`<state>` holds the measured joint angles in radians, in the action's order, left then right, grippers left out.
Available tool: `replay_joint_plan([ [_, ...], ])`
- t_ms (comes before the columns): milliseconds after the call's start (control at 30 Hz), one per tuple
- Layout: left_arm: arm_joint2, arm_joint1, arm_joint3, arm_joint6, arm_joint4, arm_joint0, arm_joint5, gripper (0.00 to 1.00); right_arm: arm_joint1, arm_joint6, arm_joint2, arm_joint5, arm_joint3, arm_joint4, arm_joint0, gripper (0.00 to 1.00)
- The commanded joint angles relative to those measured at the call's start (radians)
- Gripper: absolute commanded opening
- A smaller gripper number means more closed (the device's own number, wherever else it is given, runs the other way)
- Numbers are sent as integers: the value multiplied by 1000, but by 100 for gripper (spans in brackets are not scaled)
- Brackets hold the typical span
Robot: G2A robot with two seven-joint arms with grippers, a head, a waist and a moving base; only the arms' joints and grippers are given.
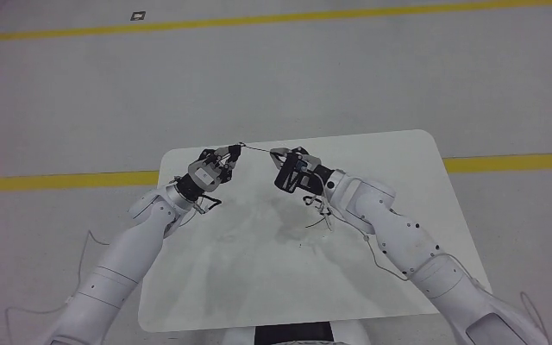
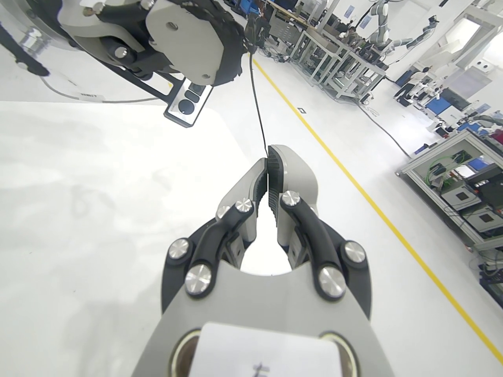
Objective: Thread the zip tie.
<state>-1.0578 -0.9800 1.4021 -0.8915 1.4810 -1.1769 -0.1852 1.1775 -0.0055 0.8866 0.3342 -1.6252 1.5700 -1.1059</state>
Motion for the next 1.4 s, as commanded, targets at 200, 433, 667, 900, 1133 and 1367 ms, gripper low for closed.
replay_joint_plan([
  [200, 0, 0, 0, 0, 0, 0, 0, 0, -17, 25, -13, -14, -11, 0, -1, 0],
  [433, 0, 0, 0, 0, 0, 0, 0, 0, -28, 35, -23, -25, -19, 0, -5, 0],
  [667, 0, 0, 0, 0, 0, 0, 0, 0, -37, 45, -26, -32, -23, 0, -6, 0],
  [900, 0, 0, 0, 0, 0, 0, 0, 0, -49, 58, -25, -40, -27, 0, -11, 0],
  [1133, 0, 0, 0, 0, 0, 0, 0, 0, -66, 76, 3, -57, -39, 0, -38, 0],
  [1367, 0, 0, 0, 0, 0, 0, 0, 0, -69, 42, 42, -84, -58, -33, -60, 100],
])
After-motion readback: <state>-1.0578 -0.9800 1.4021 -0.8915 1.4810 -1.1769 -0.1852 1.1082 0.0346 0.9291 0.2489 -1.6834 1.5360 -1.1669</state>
